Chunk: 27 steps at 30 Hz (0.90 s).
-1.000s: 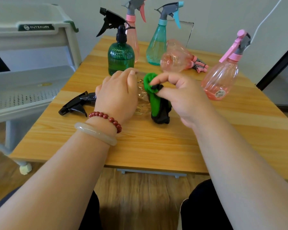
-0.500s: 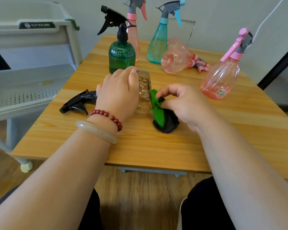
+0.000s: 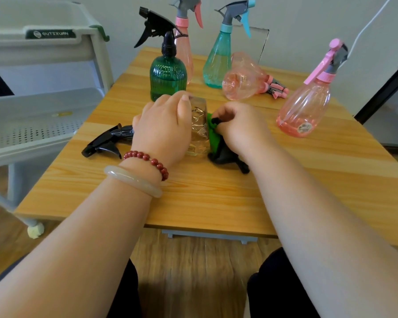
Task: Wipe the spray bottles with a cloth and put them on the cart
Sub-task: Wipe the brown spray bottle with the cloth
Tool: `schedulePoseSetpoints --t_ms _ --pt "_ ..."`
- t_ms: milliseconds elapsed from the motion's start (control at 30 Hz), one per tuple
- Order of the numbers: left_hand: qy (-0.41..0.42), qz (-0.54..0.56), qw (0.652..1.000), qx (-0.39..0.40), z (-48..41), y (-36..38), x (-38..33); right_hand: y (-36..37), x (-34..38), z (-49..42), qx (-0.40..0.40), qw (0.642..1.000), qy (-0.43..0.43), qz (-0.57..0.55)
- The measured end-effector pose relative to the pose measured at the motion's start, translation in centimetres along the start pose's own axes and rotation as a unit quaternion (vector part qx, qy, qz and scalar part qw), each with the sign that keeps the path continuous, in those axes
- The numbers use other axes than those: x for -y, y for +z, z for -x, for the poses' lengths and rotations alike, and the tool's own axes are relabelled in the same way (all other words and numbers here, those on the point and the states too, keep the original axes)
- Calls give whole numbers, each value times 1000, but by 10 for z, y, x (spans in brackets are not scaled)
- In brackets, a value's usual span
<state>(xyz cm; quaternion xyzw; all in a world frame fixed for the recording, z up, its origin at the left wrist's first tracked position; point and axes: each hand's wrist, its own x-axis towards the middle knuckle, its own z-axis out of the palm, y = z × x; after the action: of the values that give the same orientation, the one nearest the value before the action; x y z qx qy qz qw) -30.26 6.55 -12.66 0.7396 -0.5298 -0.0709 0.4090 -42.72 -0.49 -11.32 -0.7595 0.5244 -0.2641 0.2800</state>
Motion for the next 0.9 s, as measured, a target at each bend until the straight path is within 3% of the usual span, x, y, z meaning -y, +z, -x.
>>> schedulePoseSetpoints --t_ms 67,200,333,467,633,767,900 --pt "-1 1 1000 0 1 0 0 4 0 -4 -16 999 4 51" --pt "11 3 1000 -4 2 -1 1 -5 -6 1 24 992 28 118" --pt "15 0 1000 -2 1 0 2 -12 -11 13 -21 988 29 153" --pt "26 8 1000 -3 2 0 4 -5 -16 23 5 981 9 196" --pt "50 32 998 -6 2 0 8 -22 -16 35 -1 994 -20 111" --pt "71 89 993 -22 2 -1 10 -31 -4 50 -48 993 -102 -16" --pt "44 171 981 -85 -1 -6 12 -27 19 44 47 988 -137 -56"
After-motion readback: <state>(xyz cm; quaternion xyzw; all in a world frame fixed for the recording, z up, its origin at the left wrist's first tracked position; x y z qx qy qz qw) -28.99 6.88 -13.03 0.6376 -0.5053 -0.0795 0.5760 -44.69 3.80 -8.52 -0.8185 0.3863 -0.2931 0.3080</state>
